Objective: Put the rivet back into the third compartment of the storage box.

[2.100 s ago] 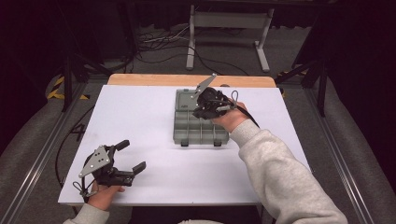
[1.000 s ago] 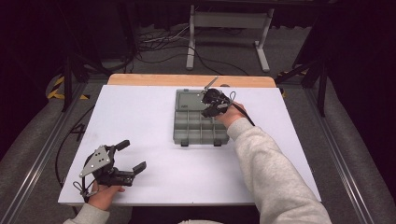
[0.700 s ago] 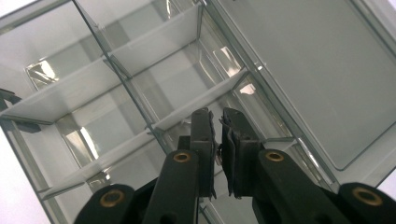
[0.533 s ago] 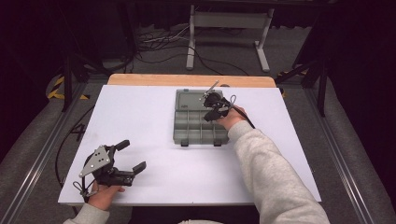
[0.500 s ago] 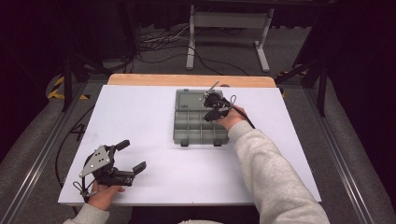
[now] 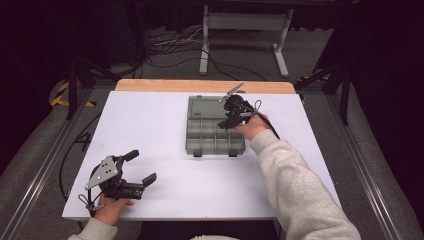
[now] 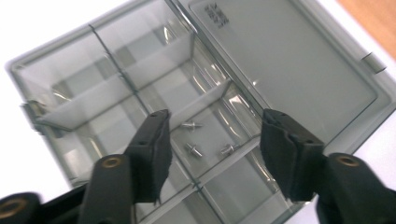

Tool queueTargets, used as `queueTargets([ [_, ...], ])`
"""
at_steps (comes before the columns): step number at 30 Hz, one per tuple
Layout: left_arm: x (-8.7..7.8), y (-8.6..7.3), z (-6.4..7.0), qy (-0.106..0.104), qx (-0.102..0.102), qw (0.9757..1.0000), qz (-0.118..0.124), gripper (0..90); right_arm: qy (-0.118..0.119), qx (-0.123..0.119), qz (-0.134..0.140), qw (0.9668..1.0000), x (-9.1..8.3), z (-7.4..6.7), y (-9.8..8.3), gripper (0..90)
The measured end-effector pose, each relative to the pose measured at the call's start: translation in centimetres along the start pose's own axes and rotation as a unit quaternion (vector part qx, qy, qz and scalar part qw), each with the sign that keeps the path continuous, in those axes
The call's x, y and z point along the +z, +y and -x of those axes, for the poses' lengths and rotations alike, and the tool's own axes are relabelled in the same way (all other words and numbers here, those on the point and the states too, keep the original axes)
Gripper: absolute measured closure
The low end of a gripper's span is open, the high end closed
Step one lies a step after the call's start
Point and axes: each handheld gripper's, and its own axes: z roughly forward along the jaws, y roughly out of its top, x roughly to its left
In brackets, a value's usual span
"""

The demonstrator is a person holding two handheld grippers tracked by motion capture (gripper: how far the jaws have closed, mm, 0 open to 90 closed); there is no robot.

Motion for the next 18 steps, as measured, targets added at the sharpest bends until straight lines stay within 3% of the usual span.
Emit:
queueTargets([
  [8, 0.0, 0.0, 0.0, 0.0, 0.001, 1.0, -0.002, 0.3, -0.003, -0.008, 0.067, 0.9977, -3.6, -1.5, -1.5, 28.8],
  [14, -0.1, 0.0, 0.1, 0.001, 0.001, 1.0, -0.002, 0.3, 0.003, -0.013, 0.128, 0.9917, -5.8, -2.2, -3.8, 18.9],
  [18, -0.1, 0.0, 0.0, 0.002, 0.003, 1.0, -0.002, 0.3, 0.006, -0.015, 0.166, 0.9859, -6.9, -2.7, -5.4, 13.2],
])
